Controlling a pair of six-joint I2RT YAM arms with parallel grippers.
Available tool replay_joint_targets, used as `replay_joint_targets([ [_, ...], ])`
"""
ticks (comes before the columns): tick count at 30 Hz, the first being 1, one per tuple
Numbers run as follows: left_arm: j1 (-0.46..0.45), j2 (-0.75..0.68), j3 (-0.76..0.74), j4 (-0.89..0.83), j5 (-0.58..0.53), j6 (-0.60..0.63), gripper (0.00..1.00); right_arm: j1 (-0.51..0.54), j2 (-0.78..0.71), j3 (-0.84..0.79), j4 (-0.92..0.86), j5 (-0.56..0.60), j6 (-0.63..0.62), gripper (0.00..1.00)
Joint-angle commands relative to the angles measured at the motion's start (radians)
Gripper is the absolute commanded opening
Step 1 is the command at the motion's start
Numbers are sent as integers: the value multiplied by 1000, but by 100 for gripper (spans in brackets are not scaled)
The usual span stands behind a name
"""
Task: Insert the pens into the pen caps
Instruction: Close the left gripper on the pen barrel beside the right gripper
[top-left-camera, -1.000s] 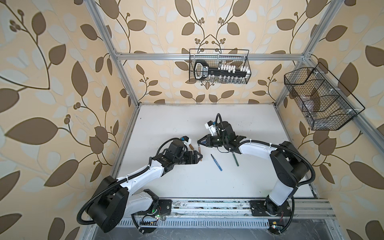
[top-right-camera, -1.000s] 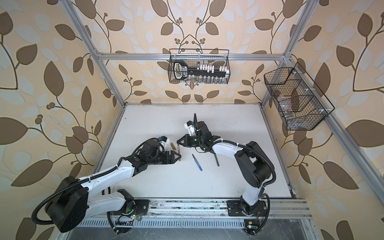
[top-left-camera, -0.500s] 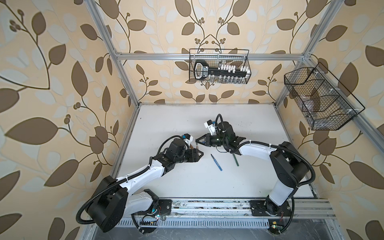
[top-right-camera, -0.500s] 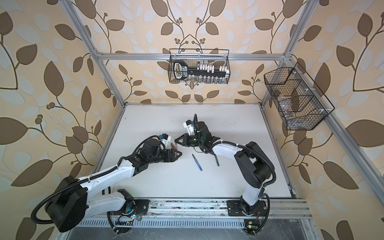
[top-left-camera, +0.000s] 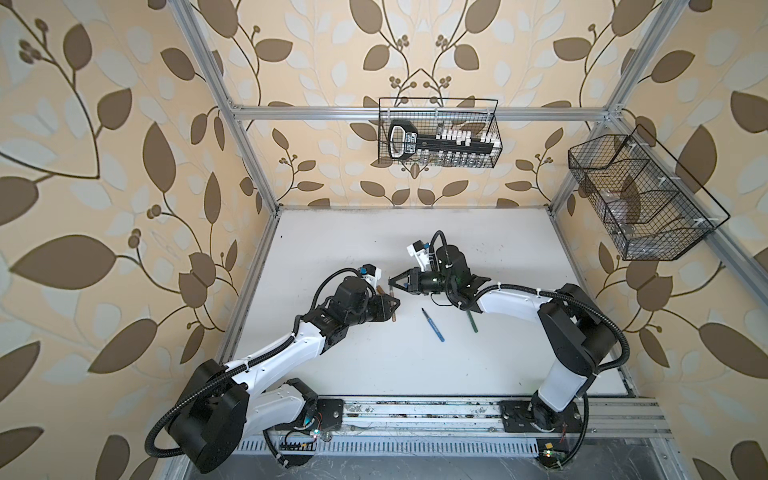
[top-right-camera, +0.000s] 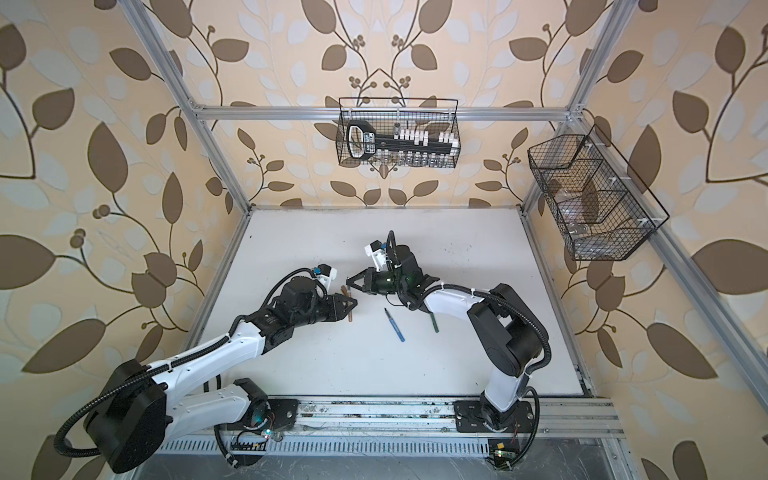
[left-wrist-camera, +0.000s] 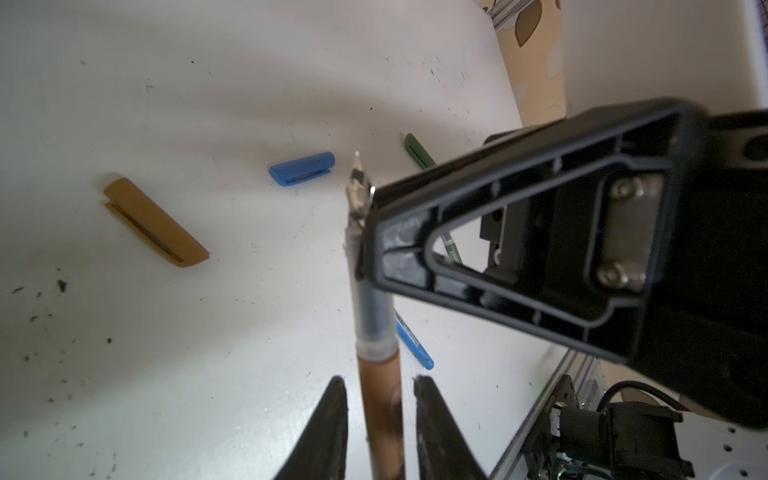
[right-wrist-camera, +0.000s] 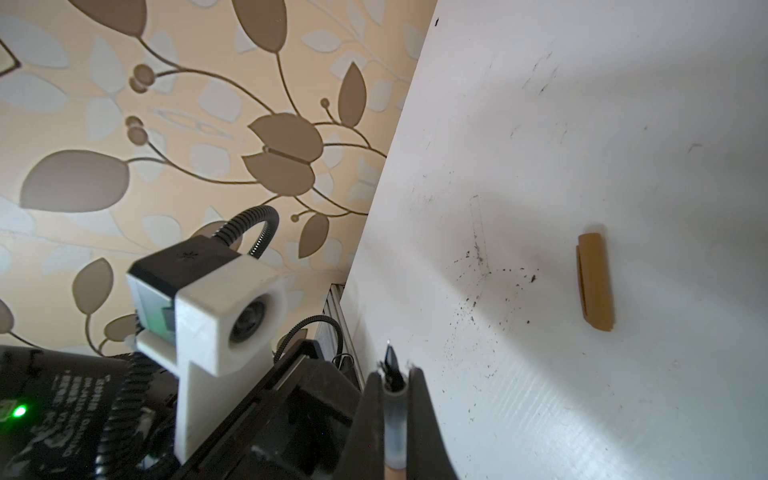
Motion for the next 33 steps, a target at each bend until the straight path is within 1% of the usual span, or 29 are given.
replay_joint_targets([
  [1, -9, -39, 29, 6, -32, 19, 22, 10, 11, -22, 56, -18, 35, 1],
  [3, -8, -50, 28, 1, -34, 22, 20, 10, 12, -34, 90, -18, 57, 1],
  [5, -9, -56, 32, -2, -29, 24, 21, 9, 14, -44, 136, -23, 89, 1],
  [6, -8, -57, 32, -2, -25, 21, 24, 10, 16, -47, 152, -25, 100, 1],
  [8, -8, -55, 33, 5, 0, 24, 34, 12, 20, -49, 178, -25, 118, 1],
  [10, -9, -44, 38, 7, 25, 24, 39, 11, 28, -48, 196, -30, 130, 1],
  [14, -9, -14, 46, 3, 61, 28, 38, 11, 35, -48, 213, -33, 143, 1],
  [15, -8, -8, 47, 3, 67, 28, 36, 11, 35, -48, 217, -34, 145, 1],
  [17, -9, 0, 48, 8, 74, 27, 28, 12, 35, -48, 222, -34, 149, 1],
  [20, -9, -4, 48, 9, 66, 28, 22, 12, 35, -52, 224, -34, 150, 1],
  [21, -8, -10, 50, 6, 59, 28, 22, 12, 33, -55, 223, -34, 151, 1],
  [24, -8, -34, 54, -13, 29, 33, 24, 10, 30, -66, 221, -32, 147, 1],
  [26, -8, -51, 58, -33, 12, 32, 28, 9, 28, -74, 221, -29, 146, 1],
  [29, -8, -71, 67, -56, 0, 36, 31, 8, 29, -78, 218, -24, 141, 1],
  [33, -9, -89, 63, -63, 3, 34, 30, 6, 33, -84, 237, -20, 153, 0],
])
